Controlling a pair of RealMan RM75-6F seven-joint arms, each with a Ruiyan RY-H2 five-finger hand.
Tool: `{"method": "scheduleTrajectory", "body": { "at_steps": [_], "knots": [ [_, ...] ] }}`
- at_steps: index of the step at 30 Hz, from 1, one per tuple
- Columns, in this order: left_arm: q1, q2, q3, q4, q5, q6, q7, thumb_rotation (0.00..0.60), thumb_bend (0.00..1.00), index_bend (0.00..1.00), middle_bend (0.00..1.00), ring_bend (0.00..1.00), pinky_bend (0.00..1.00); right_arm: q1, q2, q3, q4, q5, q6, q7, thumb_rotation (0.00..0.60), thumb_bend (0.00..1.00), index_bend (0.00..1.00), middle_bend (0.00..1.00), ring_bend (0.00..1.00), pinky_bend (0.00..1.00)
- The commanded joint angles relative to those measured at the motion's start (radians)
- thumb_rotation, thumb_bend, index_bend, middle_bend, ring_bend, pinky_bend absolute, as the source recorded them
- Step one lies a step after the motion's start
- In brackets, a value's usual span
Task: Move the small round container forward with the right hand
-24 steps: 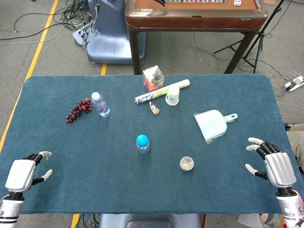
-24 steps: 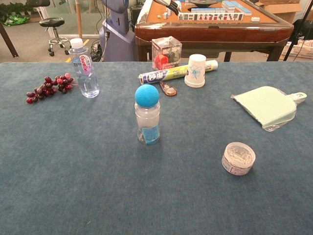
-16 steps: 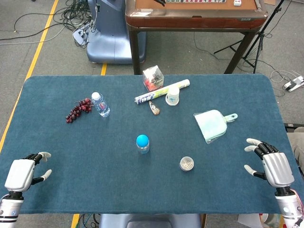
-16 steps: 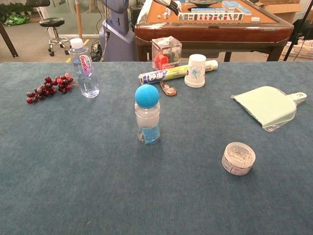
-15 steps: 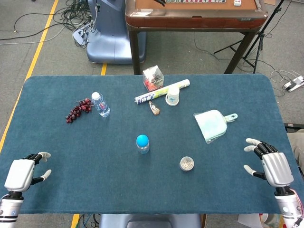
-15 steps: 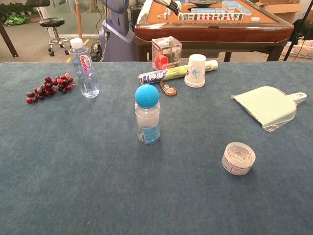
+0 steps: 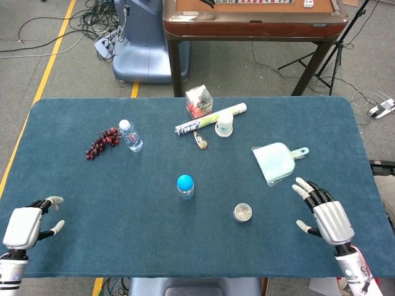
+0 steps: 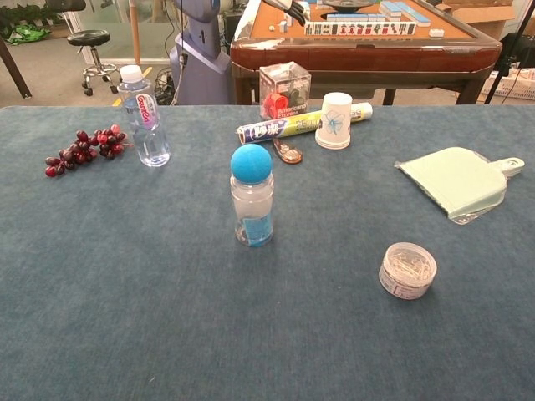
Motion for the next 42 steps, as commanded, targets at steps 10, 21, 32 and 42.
{"method": "scheduleTrajectory", "body": {
  "at_steps": [10,21,32,42],
  "knots": [
    [-0.002,0.002,-0.005,0.006,-0.014,-0.009,-0.009,0.6,0.23,0.35,0.49,0.51,0.67,0.098,-0.129,0.008,0.016,-0.009,-0.137,-0.113,0.6,0.0,0.04,0.0,0.0,0.16],
    [-0.001,0.0,-0.01,0.019,-0.021,-0.007,-0.027,0.6,0.23,0.36,0.49,0.51,0.67,0.147,-0.209,0.005,0.04,0.006,-0.206,-0.164,0.6,0.0,0.04,0.0,0.0,0.15],
    [-0.001,0.001,-0.017,0.027,-0.038,-0.012,-0.035,0.6,0.23,0.36,0.49,0.51,0.67,0.186,-0.277,0.009,0.068,0.037,-0.26,-0.184,0.6,0.0,0.04,0.0,0.0,0.14],
    [0.003,0.005,-0.023,0.03,-0.047,-0.008,-0.046,0.6,0.23,0.41,0.49,0.51,0.67,0.214,-0.34,0.013,0.119,0.051,-0.274,-0.165,0.6,0.0,0.04,0.0,0.0,0.14]
  ]
}}
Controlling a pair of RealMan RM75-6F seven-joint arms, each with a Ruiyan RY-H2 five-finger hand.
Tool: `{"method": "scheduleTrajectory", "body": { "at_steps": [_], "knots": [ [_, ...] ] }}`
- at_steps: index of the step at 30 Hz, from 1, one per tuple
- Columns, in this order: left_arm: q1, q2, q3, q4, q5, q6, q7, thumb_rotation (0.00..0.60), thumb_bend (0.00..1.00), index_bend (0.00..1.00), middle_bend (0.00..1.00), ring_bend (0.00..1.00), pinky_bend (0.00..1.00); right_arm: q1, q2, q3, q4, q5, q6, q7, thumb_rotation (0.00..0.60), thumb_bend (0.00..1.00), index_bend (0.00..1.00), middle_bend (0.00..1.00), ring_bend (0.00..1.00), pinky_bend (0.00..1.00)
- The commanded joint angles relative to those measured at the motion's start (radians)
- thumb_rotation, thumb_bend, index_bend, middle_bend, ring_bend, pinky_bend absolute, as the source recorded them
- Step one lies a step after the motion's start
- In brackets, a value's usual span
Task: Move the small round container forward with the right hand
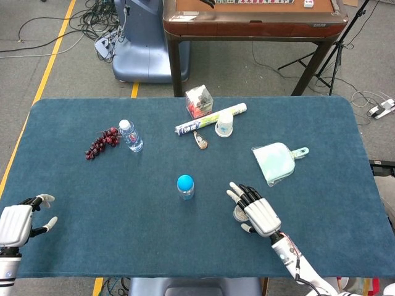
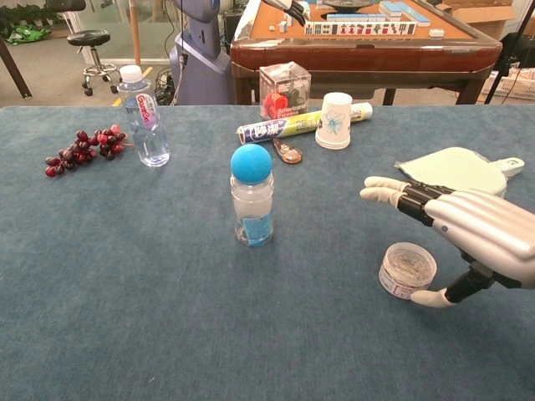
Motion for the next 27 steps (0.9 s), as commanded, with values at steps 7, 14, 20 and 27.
{"method": "scheduleTrajectory", "body": {
  "at_steps": [7,14,20,27],
  "knots": [
    [0.002,0.001,-0.002,0.001,-0.005,-0.001,-0.003,0.6,0.23,0.43,0.49,0.51,0.67,0.02,-0.023,0.012,0.027,0.024,-0.009,0.006,0.6,0.0,0.04,0.0,0.0,0.14],
    [0.002,0.003,-0.001,-0.002,-0.005,-0.002,0.0,0.6,0.23,0.44,0.49,0.51,0.67,0.046,-0.029,0.035,0.041,0.057,-0.038,-0.01,0.6,0.0,0.04,0.0,0.0,0.14],
    [0.003,0.005,-0.001,-0.003,-0.01,-0.006,-0.001,0.6,0.23,0.44,0.49,0.51,0.67,0.076,-0.039,0.059,0.062,0.083,-0.065,-0.012,0.6,0.0,0.04,0.0,0.0,0.14],
    [0.004,0.007,-0.002,-0.005,-0.013,-0.008,-0.001,0.6,0.23,0.44,0.49,0.51,0.67,0.112,-0.049,0.082,0.08,0.114,-0.099,-0.027,0.6,0.0,0.04,0.0,0.0,0.14]
  ]
}}
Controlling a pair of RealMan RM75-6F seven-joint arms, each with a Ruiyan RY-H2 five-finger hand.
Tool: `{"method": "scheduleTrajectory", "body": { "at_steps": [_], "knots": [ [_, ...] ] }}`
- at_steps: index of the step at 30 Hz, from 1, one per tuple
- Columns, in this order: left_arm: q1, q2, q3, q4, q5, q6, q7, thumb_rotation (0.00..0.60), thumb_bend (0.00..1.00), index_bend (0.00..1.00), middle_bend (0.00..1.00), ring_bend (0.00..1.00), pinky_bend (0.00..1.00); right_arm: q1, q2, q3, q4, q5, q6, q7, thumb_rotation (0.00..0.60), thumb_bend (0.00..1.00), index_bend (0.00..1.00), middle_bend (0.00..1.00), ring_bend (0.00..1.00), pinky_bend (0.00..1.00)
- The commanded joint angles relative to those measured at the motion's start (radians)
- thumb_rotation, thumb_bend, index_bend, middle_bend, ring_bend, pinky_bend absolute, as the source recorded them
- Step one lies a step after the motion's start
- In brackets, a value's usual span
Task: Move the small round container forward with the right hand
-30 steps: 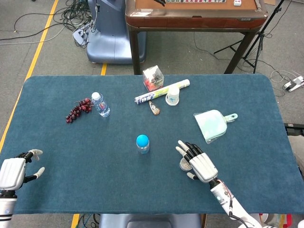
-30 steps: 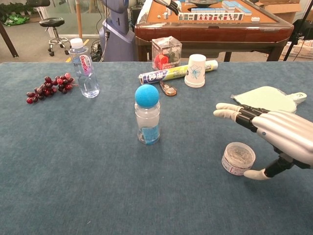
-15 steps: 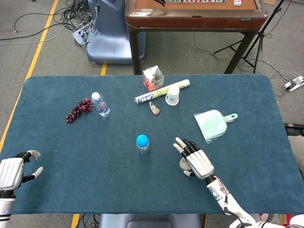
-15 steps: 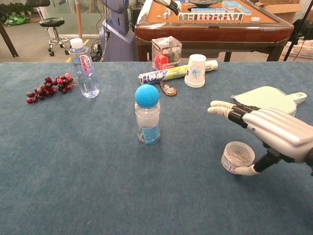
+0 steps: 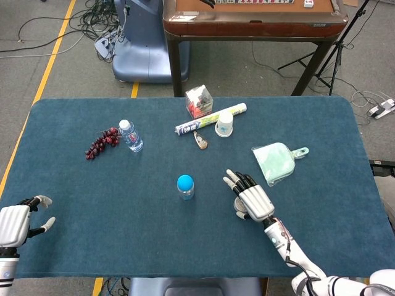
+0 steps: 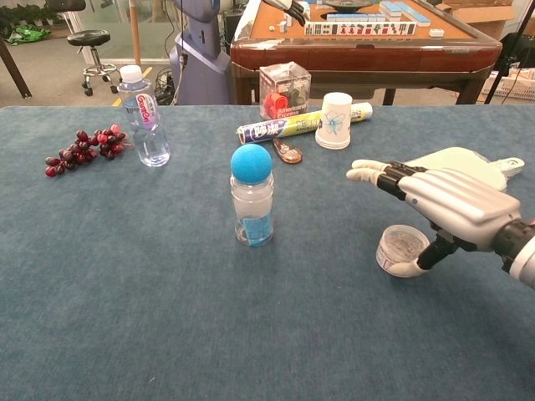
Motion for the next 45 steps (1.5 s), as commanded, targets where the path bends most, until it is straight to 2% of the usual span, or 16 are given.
{"method": "scheduleTrajectory", "body": {
  "at_steps": [1,5,16,23,33,45],
  "knots": [
    [0.0,0.001,0.0,-0.001,-0.001,0.0,-0.001,0.6,0.23,0.44,0.49,0.51,0.67,0.013,-0.003,0.009,0.005,0.012,-0.012,-0.01,0.6,0.0,0.04,0.0,0.0,0.14],
    [0.0,0.002,-0.001,-0.001,-0.002,-0.002,-0.001,0.6,0.23,0.44,0.49,0.51,0.67,0.027,-0.004,0.018,0.004,0.028,-0.025,-0.019,0.6,0.0,0.04,0.0,0.0,0.14],
    [0.0,0.002,0.0,-0.002,-0.004,-0.006,0.007,0.6,0.23,0.44,0.49,0.51,0.67,0.006,0.037,-0.026,-0.056,0.022,0.008,-0.054,0.6,0.0,0.04,0.0,0.0,0.14],
    [-0.001,0.001,0.002,-0.002,-0.004,-0.011,0.016,0.6,0.23,0.44,0.49,0.51,0.67,-0.001,0.057,-0.028,-0.063,0.04,0.011,-0.065,0.6,0.0,0.04,0.0,0.0,0.14],
    [0.0,0.001,0.001,-0.003,-0.008,-0.013,0.018,0.6,0.23,0.45,0.49,0.51,0.67,0.018,0.043,-0.005,-0.022,0.071,-0.007,-0.052,0.6,0.0,0.04,0.0,0.0,0.14],
    [0.001,0.004,0.0,-0.003,-0.02,-0.022,0.019,0.6,0.23,0.45,0.49,0.51,0.67,0.098,-0.01,0.047,0.065,0.113,-0.083,-0.066,0.6,0.0,0.04,0.0,0.0,0.14]
  ]
}}
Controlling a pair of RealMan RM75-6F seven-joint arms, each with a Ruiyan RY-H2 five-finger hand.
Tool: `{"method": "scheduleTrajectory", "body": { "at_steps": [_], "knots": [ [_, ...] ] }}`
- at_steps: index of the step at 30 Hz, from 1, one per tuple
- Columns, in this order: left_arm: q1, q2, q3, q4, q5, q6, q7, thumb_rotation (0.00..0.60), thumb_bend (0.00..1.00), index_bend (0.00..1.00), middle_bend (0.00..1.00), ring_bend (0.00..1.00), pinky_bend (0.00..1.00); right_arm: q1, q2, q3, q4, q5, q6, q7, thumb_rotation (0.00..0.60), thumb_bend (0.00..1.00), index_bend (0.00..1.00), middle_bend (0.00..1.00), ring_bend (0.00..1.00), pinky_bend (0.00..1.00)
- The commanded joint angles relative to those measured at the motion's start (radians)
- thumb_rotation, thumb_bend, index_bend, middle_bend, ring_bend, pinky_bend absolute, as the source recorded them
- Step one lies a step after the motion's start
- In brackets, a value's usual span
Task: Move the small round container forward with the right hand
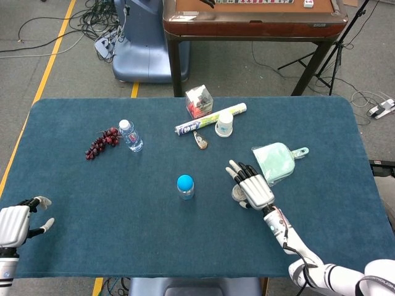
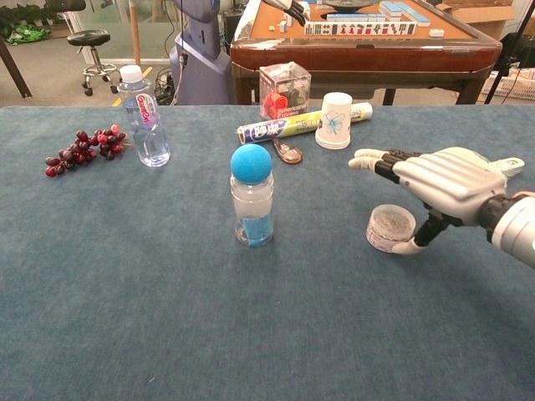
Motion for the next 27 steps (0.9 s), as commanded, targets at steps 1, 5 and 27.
{"method": "scheduleTrajectory", "body": {
  "at_steps": [1,5,27],
  "knots": [
    [0.0,0.001,-0.001,0.0,-0.003,-0.002,-0.001,0.6,0.23,0.45,0.49,0.51,0.67,0.019,-0.013,0.014,0.015,0.012,-0.015,-0.013,0.6,0.0,0.04,0.0,0.0,0.14],
    [0.001,0.002,-0.002,-0.001,-0.006,-0.002,-0.002,0.6,0.23,0.45,0.49,0.51,0.67,0.041,-0.023,0.028,0.024,0.024,-0.029,-0.025,0.6,0.0,0.04,0.0,0.0,0.14],
    [0.006,0.012,-0.006,-0.009,-0.013,0.0,0.0,0.6,0.23,0.45,0.49,0.51,0.67,0.078,0.023,0.023,-0.071,0.038,-0.018,-0.05,0.6,0.0,0.04,0.0,0.0,0.14]
  ]
}}
